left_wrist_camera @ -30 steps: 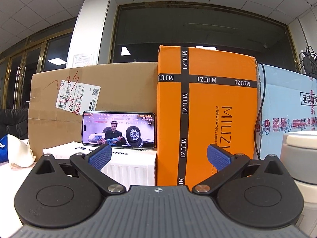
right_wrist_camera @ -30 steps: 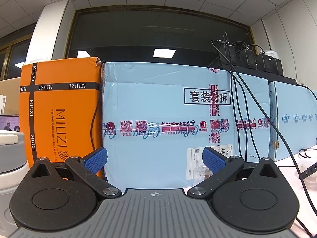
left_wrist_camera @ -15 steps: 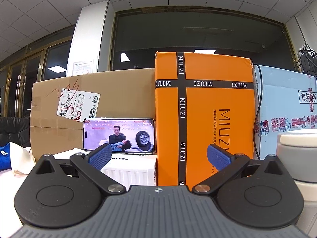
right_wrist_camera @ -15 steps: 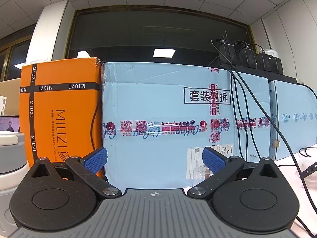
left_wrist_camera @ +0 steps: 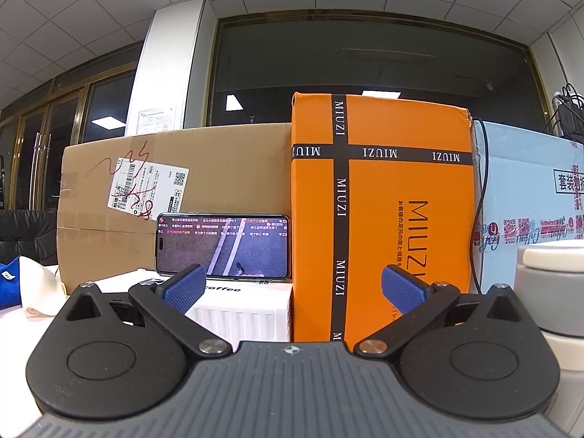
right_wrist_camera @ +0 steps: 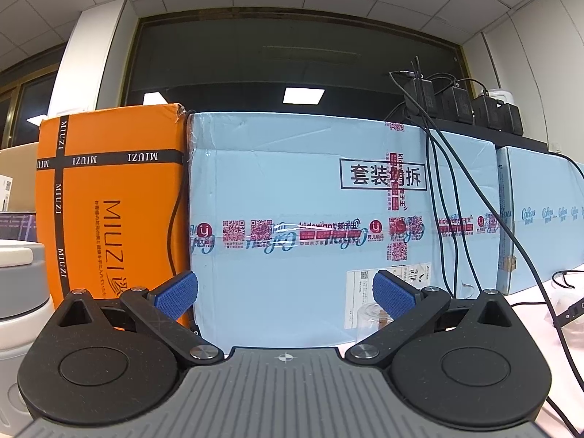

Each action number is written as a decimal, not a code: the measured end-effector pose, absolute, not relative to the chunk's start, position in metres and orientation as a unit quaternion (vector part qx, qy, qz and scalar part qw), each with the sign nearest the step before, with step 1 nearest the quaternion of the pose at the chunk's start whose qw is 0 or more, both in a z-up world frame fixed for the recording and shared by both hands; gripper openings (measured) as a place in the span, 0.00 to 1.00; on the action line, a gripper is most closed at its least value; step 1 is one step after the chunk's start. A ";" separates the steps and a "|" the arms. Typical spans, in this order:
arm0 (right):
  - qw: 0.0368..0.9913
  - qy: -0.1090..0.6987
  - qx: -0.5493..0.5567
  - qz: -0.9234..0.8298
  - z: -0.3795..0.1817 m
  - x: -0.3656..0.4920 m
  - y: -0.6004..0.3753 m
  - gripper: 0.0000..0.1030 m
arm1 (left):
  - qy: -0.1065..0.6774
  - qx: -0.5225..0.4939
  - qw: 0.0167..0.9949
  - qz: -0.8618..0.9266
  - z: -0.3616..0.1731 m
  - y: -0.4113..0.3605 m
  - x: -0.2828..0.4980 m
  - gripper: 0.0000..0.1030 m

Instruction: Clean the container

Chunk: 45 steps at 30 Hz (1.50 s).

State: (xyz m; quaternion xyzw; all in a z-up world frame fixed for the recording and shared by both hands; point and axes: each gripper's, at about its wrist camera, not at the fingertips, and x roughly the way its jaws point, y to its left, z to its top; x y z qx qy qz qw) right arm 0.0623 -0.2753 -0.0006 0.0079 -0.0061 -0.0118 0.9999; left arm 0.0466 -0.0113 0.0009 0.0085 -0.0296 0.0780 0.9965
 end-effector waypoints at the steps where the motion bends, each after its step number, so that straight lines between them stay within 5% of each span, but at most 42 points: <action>1: 1.000 -0.005 0.008 -0.011 -0.001 0.063 -0.275 1.00 | -0.029 0.010 0.997 0.078 0.001 -0.012 0.047 1.00; 45: 0.999 0.017 0.021 0.025 -0.001 0.068 -0.278 1.00 | -0.038 0.013 0.996 0.076 0.001 -0.013 0.044 1.00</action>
